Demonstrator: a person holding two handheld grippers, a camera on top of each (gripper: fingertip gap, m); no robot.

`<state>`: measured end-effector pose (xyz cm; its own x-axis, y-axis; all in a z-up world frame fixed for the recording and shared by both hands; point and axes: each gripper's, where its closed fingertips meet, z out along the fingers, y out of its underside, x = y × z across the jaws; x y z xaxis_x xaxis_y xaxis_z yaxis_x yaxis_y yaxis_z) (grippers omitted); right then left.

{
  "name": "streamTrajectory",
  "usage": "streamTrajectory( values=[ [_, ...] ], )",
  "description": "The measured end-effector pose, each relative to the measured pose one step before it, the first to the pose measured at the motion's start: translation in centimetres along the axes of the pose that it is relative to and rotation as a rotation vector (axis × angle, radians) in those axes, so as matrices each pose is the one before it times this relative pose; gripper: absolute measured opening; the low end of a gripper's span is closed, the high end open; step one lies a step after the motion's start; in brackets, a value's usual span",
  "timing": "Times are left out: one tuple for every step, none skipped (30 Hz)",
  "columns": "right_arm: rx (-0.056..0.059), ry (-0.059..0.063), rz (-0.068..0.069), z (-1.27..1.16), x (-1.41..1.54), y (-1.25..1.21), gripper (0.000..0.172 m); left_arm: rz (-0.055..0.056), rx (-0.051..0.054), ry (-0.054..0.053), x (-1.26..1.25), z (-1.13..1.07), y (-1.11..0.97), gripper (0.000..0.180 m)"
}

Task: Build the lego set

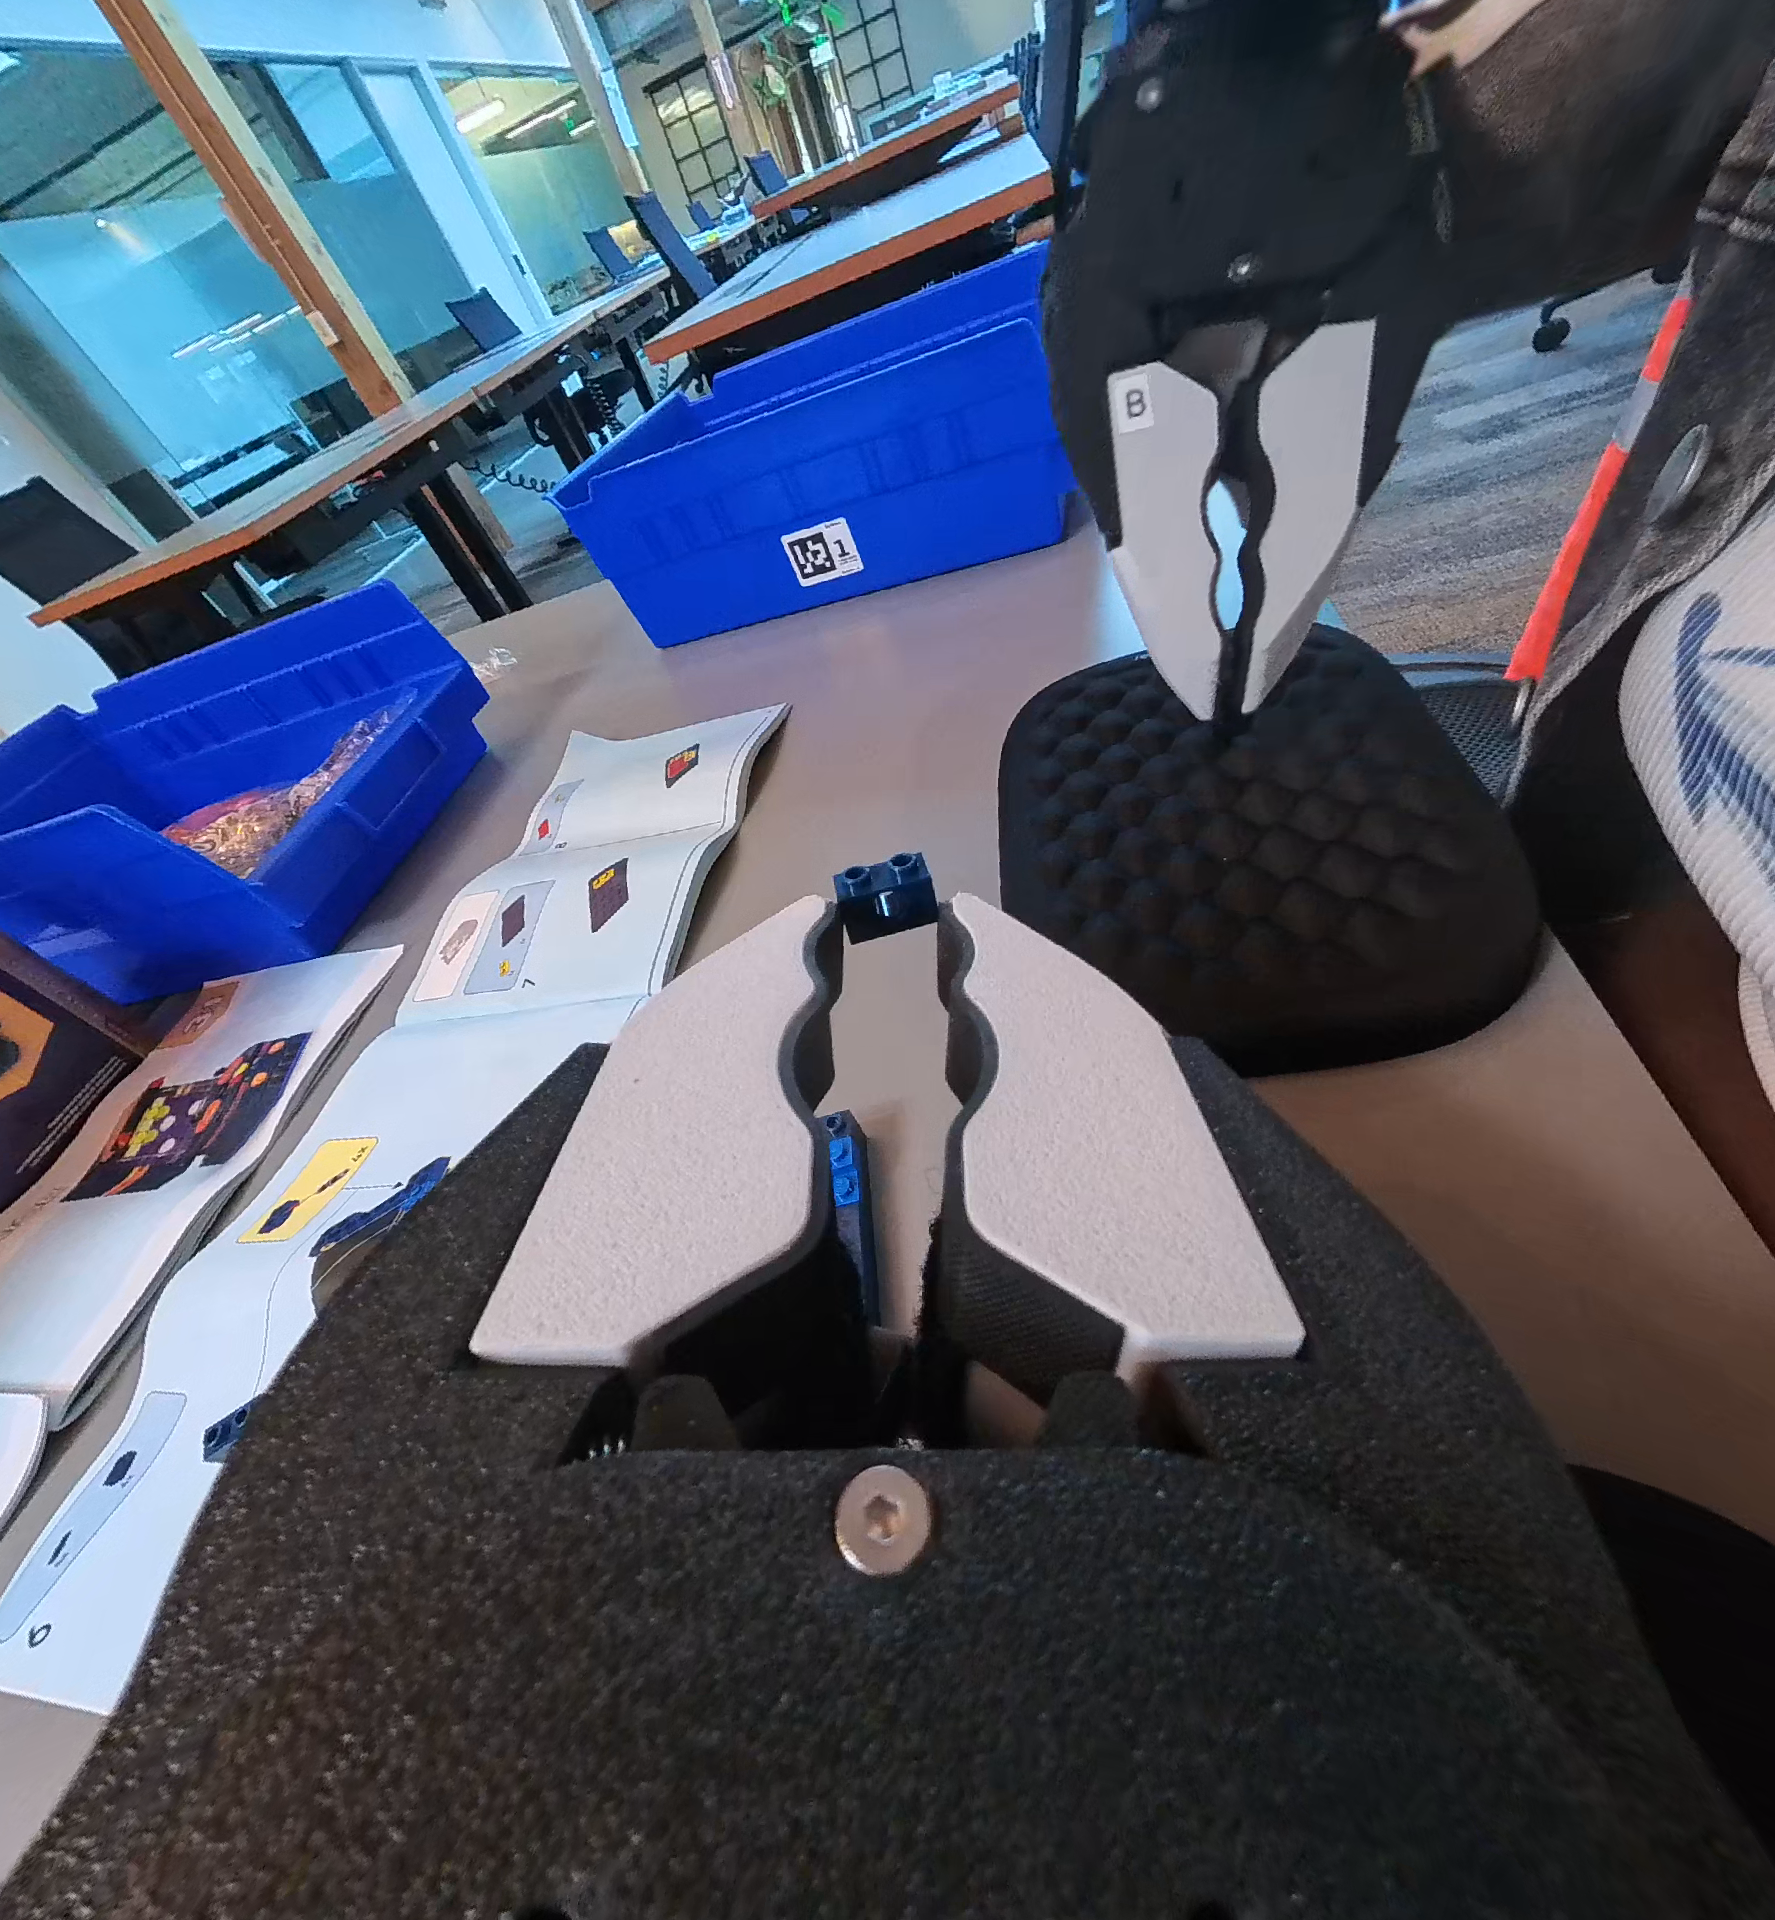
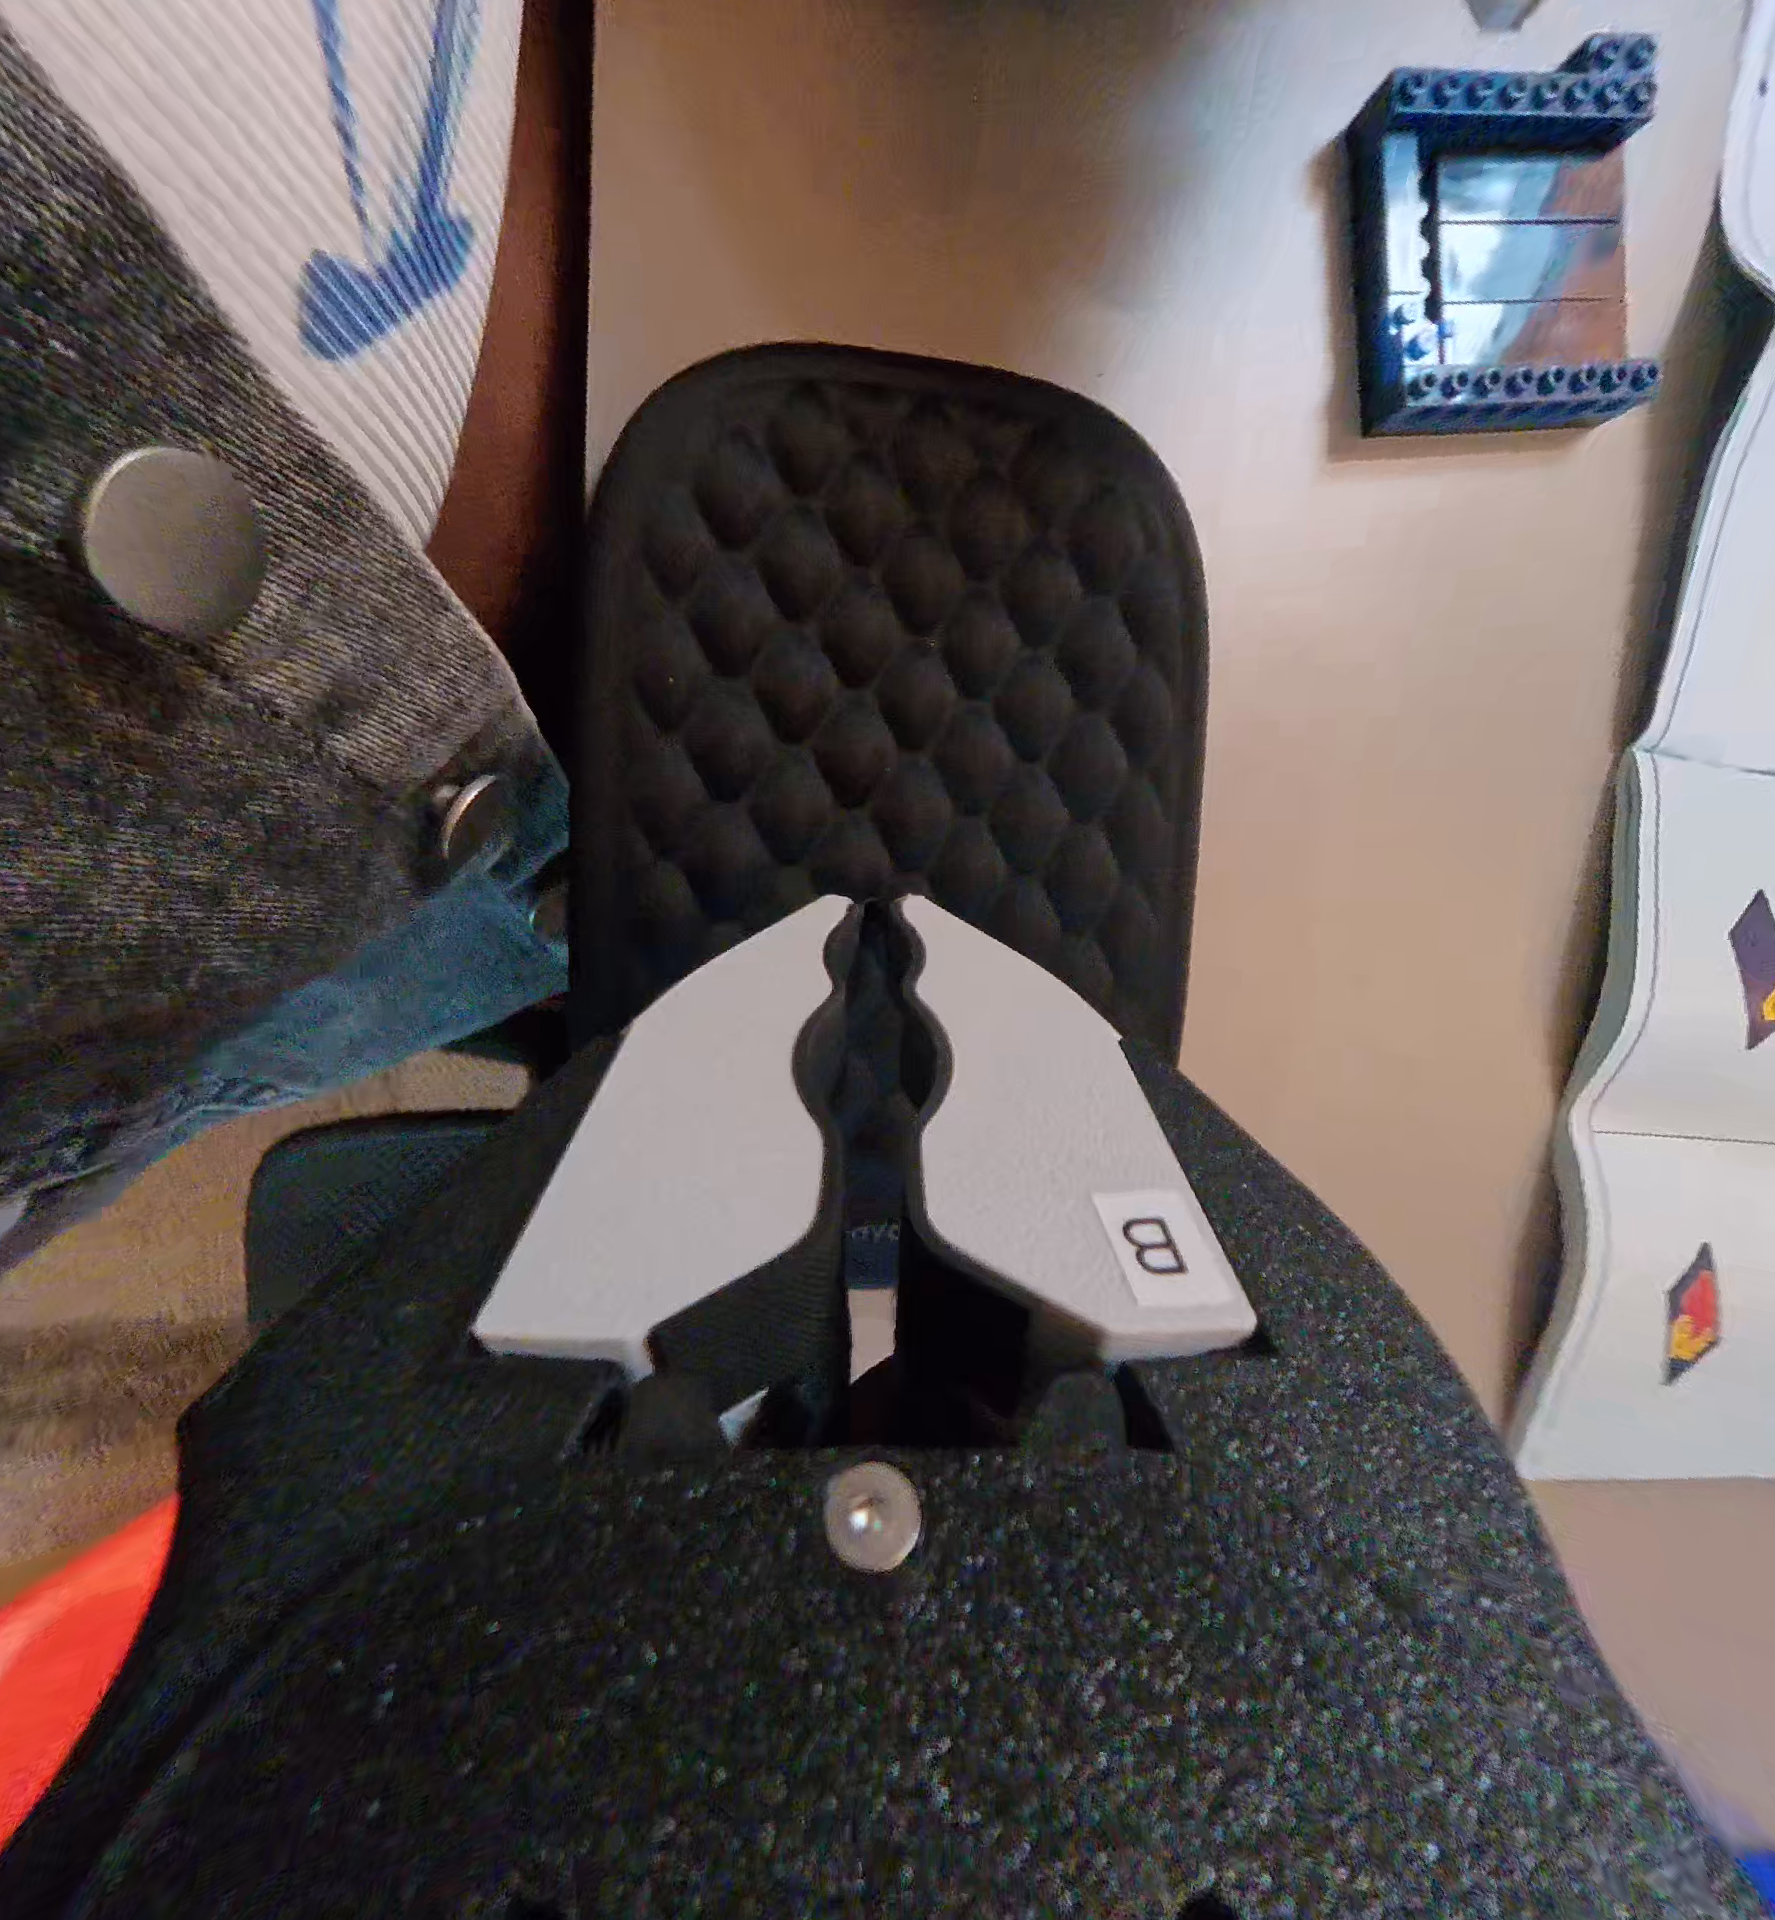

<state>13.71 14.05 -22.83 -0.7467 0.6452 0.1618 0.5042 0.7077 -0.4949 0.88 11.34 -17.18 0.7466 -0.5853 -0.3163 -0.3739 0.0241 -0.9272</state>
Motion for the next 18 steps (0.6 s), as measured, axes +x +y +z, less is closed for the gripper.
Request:
streamTrajectory(
  values=[
    [0.0406, -0.0019, 0.0253, 0.012, 0.003, -0.009, 0.005, -0.0003, 0.0002, -0.0001, 0.006, -0.007, -0.002, 0.017],
    [0.0357, -0.0001, 0.0201, 0.023, 0.003, -0.007, 0.005, -0.0004, 0.0000, -0.0001, -0.004, 0.008, 0.000, 0.017],
    [0.0296, 0.0025, 0.0140, 0.011, 0.014, -0.019, 0.005, -0.0011, -0.0002, 0.0004, 0.010, 0.009, 0.012, 0.017],
    [0.0227, 0.0029, 0.0111, 0.014, 0.010, -0.006, 0.005, -0.0009, -0.0010, 0.0007, 0.011, 0.013, 0.031, 0.017],
    [0.0147, 0.0028, 0.0094, 0.011, 0.009, 0.033, 0.005, -0.0001, -0.0013, 0.0005, 0.008, 0.016, 0.033, 0.017],
    [0.0093, 0.0033, 0.0061, -0.005, 0.001, 0.031, 0.005, 0.0003, -0.0012, 0.0000, 0.013, 0.015, 0.027, 0.017],
    [0.0046, 0.0031, 0.0042, -0.014, -0.001, 0.058, 0.005, 0.0001, -0.0006, -0.0001, -0.002, 0.008, 0.026, 0.017],
    [0.0034, 0.0023, 0.0042, -0.034, -0.015, 0.055, 0.005, -0.0002, -0.0007, 0.0005, 0.013, 0.011, 0.015, 0.017],
    [0.0036, 0.0014, 0.0055, -0.038, -0.006, 0.048, 0.005, -0.0003, -0.0012, 0.0005, 0.008, 0.015, 0.021, 0.017],
    [0.0022, 0.0006, 0.0080, -0.025, -0.002, 0.075, 0.005, -0.0002, -0.0013, 0.0010, 0.021, 0.020, 0.020, 0.017],
    [0.0020, 0.0014, 0.0078, -0.014, 0.013, 0.032, 0.005, 0.0006, -0.0013, 0.0007, 0.020, 0.014, 0.028, 0.017],
    [0.0011, 0.0030, 0.0033, 0.003, 0.000, 0.020, 0.005, 0.0011, -0.0012, 0.0002, 0.024, 0.012, 0.023, 0.017],
    [-0.0006, 0.0036, 0.0004, 0.010, -0.007, 0.013, 0.005, 0.0006, -0.0008, 0.0005, 0.014, 0.015, 0.013, 0.017],
    [0.0029, 0.0036, 0.0021, -0.003, 0.013, -0.029, 0.005, 0.0000, -0.0007, 0.0006, 0.011, -0.003, 0.018, 0.017],
    [0.0131, 0.0017, 0.0090, -0.038, 0.042, -0.082, 0.005, -0.0010, 0.0006, 0.0007, 0.005, -0.003, -0.013, 0.017],
    [0.0292, -0.0017, 0.0198, -0.072, 0.101, -0.199, 0.004, -0.0044, 0.0048, 0.0054, 0.046, -0.044, -0.047, 0.017],
    [0.0524, -0.0026, 0.0316, -0.121, 0.214, -0.464, 0.005, -0.0098, 0.0079, 0.0081, 0.029, -0.065, -0.093, 0.016],
    [0.0826, -0.0007, 0.0397, -0.172, 0.423, -0.950, 0.005, -0.0155, 0.0082, 0.0090, 0.000, -0.065, -0.073, 0.016]
  ],
)
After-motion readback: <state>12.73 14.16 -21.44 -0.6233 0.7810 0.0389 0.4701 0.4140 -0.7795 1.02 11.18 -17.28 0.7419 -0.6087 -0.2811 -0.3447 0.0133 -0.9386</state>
